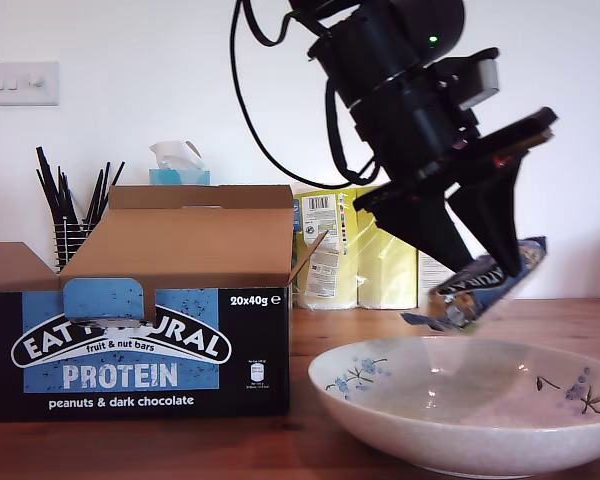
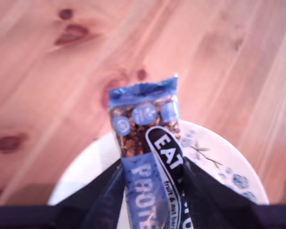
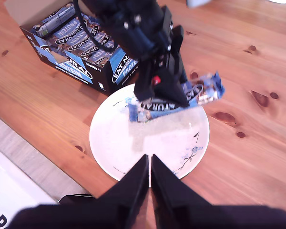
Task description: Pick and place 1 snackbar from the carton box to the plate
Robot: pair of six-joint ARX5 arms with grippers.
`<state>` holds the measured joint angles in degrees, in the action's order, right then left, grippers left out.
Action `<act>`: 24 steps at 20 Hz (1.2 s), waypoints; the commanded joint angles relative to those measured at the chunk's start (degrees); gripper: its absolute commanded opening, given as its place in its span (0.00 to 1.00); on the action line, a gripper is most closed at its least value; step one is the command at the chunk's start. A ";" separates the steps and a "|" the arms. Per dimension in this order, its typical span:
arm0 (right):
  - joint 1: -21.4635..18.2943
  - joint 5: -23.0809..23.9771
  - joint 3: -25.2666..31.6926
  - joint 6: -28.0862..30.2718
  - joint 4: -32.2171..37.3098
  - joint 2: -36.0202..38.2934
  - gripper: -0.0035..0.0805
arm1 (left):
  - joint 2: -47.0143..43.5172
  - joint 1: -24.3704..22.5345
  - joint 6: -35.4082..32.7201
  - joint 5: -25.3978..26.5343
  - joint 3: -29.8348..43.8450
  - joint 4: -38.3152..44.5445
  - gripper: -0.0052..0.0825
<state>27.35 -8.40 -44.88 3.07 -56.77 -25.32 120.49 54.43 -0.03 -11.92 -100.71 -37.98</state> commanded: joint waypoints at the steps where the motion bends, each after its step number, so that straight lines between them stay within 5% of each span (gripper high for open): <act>1: -0.15 0.04 -0.57 0.00 0.17 0.11 0.03 | 2.97 1.09 0.22 -0.09 0.31 -1.42 0.34; 10: -0.15 0.07 -0.57 1.57 0.33 0.11 0.03 | 3.58 1.57 0.09 0.87 0.31 -7.23 0.35; 14: -0.15 0.07 -0.57 1.57 1.55 0.11 0.03 | 4.07 1.79 0.22 3.45 0.31 -7.23 0.58; 18: -0.15 0.07 -0.57 1.55 3.13 0.11 0.03 | 4.07 1.92 0.00 3.39 0.28 -7.37 0.58; 20: -0.15 0.09 -0.57 1.53 3.50 0.09 0.03 | 3.87 1.92 -0.09 3.34 0.20 -8.41 0.41; 22: -0.15 0.85 -0.57 1.46 3.56 -0.15 0.03 | 2.60 1.68 -0.68 1.55 0.15 -9.16 0.10; 24: -0.15 1.18 -0.57 1.49 3.72 -0.57 0.03 | 0.02 1.57 -0.68 0.81 0.15 -8.48 0.04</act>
<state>27.35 -7.44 -44.88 4.43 -53.60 -25.41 122.30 55.96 -0.40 -10.68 -100.71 -47.09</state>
